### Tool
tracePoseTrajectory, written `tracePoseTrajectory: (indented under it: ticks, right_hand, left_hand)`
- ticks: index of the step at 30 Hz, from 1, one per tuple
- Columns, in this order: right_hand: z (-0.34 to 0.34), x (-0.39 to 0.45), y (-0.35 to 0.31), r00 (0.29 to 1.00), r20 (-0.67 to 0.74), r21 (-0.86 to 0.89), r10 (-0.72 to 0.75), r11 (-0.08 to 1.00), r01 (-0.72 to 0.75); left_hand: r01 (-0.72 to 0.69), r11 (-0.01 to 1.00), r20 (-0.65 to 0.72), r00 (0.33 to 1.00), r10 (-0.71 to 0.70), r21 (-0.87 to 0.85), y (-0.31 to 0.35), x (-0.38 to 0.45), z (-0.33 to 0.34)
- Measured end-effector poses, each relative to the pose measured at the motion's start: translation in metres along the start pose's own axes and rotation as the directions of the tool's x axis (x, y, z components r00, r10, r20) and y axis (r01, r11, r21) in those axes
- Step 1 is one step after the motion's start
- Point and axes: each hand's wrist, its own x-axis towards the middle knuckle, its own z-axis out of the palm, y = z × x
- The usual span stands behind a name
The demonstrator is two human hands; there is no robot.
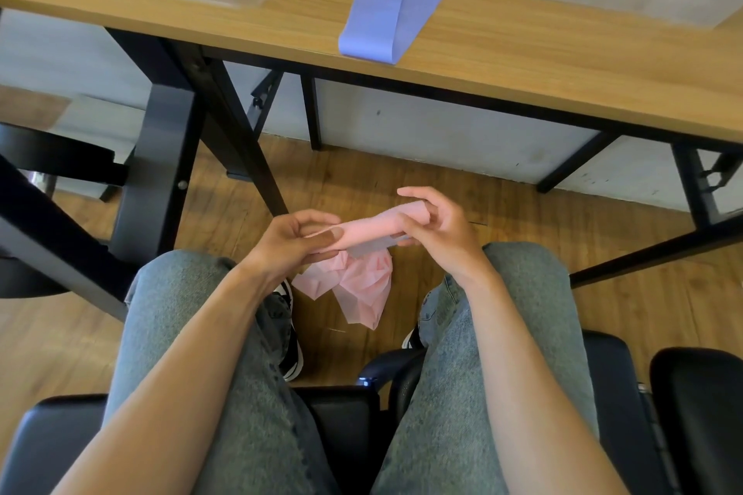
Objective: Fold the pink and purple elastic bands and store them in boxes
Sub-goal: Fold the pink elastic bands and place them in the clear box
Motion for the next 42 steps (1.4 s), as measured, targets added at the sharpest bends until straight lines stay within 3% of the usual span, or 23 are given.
tracePoseTrajectory:
  ticks: [3,8,14,20,25,27,31,38,42]
  right_hand:
    - [0.0017,0.0001,0.0001,1.000,0.019,-0.027,0.024,0.999,-0.024]
    - [-0.0015,-0.0002,0.0027,1.000,0.003,0.004,-0.029,1.000,0.029]
    - [-0.0005,0.0000,0.0005,0.999,0.018,0.032,0.046,0.998,-0.047]
    - [-0.0010,0.0015,0.0035,0.997,-0.017,-0.080,-0.077,0.994,0.076]
    - [-0.0013,0.0016,0.0062,0.999,0.017,0.000,0.043,0.999,-0.043]
    - [0.0001,0.0021,0.0067,1.000,0.002,-0.044,0.007,0.999,-0.007]
    - [-0.0015,0.0019,0.0029,0.994,-0.041,-0.106,-0.098,0.990,0.093]
    - [0.0016,0.0029,0.0082,0.999,0.029,-0.054,0.023,0.998,-0.022]
    - [0.0011,0.0029,0.0062,0.998,-0.029,-0.077,-0.051,0.996,0.049]
  left_hand:
    - [-0.083,0.993,-0.010,0.996,0.084,0.078,-0.0003,0.0009,-0.0029]
    - [0.091,0.992,0.079,0.993,-0.085,-0.082,-0.0003,-0.0026,-0.0008]
    - [-0.063,0.997,0.009,0.998,0.062,0.053,-0.0008,0.0002,-0.0025]
    - [0.014,1.000,0.048,0.999,-0.013,-0.012,-0.0002,-0.0006,0.0022]
    - [-0.110,0.991,0.008,0.994,0.110,0.072,0.0003,-0.0002,-0.0019]
    - [-0.128,0.989,0.006,0.992,0.128,0.080,0.0001,-0.0004,-0.0030]
    - [0.014,0.999,0.055,0.998,-0.012,-0.031,-0.0004,-0.0009,0.0004]
    - [-0.120,0.987,0.030,0.993,0.117,0.102,-0.0007,0.0011,-0.0032]
    - [0.008,1.000,0.089,0.996,-0.007,-0.013,-0.0011,-0.0009,0.0003]
